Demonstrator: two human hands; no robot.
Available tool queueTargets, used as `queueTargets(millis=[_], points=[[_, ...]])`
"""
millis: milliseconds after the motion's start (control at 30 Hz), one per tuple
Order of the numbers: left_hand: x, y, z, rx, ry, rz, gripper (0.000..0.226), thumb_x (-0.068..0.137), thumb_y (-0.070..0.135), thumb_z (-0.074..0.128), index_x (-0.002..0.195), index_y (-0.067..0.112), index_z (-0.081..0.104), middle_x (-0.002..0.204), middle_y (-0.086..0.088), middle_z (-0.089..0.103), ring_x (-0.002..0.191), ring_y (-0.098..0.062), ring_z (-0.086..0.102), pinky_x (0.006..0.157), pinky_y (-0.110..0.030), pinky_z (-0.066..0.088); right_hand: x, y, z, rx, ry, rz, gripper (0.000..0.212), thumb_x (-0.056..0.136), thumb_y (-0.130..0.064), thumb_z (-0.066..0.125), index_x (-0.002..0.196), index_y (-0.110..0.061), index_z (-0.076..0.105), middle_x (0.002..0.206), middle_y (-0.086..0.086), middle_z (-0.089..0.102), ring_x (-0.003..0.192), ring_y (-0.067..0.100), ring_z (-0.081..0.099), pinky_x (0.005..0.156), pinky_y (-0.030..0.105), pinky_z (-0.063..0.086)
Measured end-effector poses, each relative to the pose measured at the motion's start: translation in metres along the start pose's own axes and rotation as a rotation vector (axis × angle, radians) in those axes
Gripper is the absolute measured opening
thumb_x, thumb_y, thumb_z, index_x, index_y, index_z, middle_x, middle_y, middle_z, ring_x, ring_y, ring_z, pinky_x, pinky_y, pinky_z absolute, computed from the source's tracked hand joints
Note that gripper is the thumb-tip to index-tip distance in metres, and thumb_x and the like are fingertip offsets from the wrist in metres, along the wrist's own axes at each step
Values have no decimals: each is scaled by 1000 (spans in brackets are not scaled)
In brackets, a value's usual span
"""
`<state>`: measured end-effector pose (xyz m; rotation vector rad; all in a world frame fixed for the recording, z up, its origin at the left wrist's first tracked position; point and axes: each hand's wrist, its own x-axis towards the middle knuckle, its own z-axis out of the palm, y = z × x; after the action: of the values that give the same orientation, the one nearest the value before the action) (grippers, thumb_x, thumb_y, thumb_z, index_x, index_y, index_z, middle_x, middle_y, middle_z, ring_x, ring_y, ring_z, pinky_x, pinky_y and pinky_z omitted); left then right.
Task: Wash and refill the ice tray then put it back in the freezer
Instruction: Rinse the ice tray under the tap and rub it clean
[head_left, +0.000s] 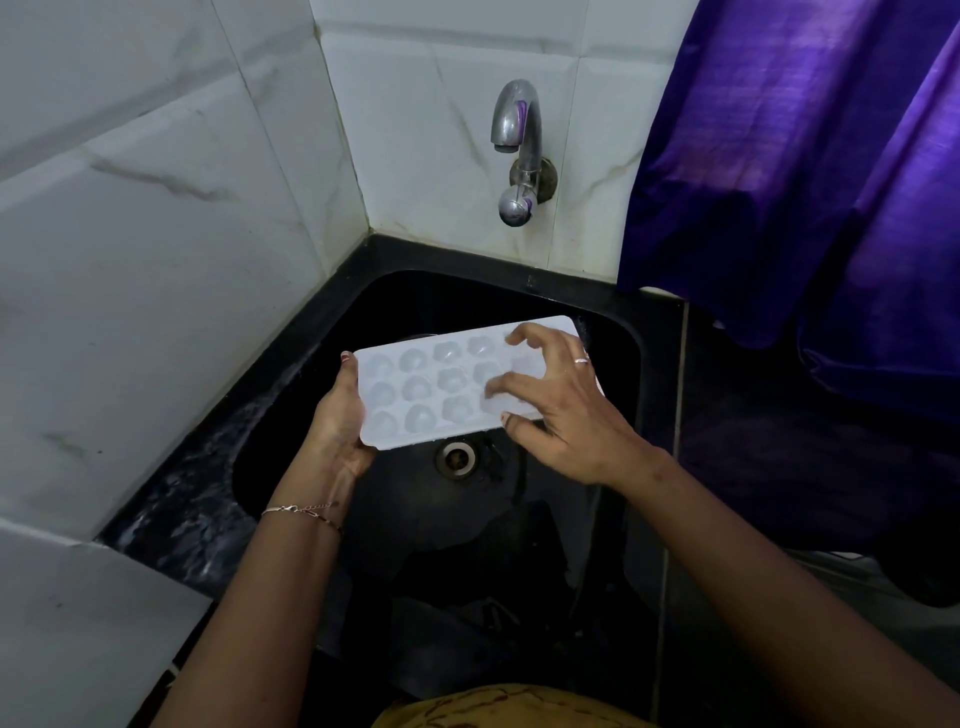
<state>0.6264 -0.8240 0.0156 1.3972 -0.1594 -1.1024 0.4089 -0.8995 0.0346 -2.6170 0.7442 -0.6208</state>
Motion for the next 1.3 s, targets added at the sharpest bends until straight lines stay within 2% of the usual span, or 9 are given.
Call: queueTargets(millis=[67,233,367,533,733,867,1000,1200,1300], points=[[0,-2,2,-7,-7,-4,53,100,54,28,105,18,65,95,-5,75,83,-25,73,63,-35,56,4,-5,-1,-14,6,-13,31,81,-33,53,109,-29,65,139,1,34,131,19,24,100,39,24],[-2,-3,8,11,-10,-15,52,100,54,28,106,17,65,97,-6,73,84,-25,71,63,-35,55,11,-15,12,-170,-107,-71,31,80,-36,48,103,-31,69,140,0,35,133,23,26,108,47,16],[-1,-1,5,36,-12,-9,51,99,55,31,103,17,65,95,-6,74,82,-24,72,64,-36,55,11,-18,16,-155,-136,-83,33,77,-34,47,102,-31,69,138,0,36,133,23,25,107,47,13],[2,0,2,54,-43,-20,54,99,56,28,104,17,66,95,-6,75,83,-25,72,68,-38,55,10,-19,15,-145,-102,-52,33,78,-34,42,95,-30,69,131,2,39,130,25,27,105,48,16],[4,2,3,46,-58,-31,53,99,55,29,100,16,66,85,-5,76,76,-24,73,65,-37,55,10,-22,18,-176,-93,-54,33,76,-35,47,99,-32,70,137,0,37,130,23,28,105,44,11],[4,0,2,32,-70,-55,55,99,55,28,100,16,66,90,-7,75,77,-25,73,65,-38,54,7,-20,17,-176,-120,-69,36,75,-36,43,100,-32,69,134,-1,38,130,23,28,105,45,12],[2,1,5,23,-79,-50,57,98,57,27,109,16,65,102,-10,73,90,-29,71,70,-41,55,8,-16,17,-134,-84,0,35,76,-34,41,96,-33,69,133,0,39,127,23,30,104,43,10],[3,2,5,-10,-118,-61,60,98,58,24,112,16,64,100,-10,74,88,-28,72,67,-39,56,14,-22,10,-38,-64,-9,40,77,-34,37,103,-33,67,139,-2,32,132,17,23,106,39,5],[2,1,8,-35,-158,-56,62,99,57,22,113,12,62,99,-12,73,80,-27,73,56,-36,58,19,-29,14,-98,-89,-66,40,80,-34,36,104,-33,68,140,-1,32,133,19,24,105,40,6]])
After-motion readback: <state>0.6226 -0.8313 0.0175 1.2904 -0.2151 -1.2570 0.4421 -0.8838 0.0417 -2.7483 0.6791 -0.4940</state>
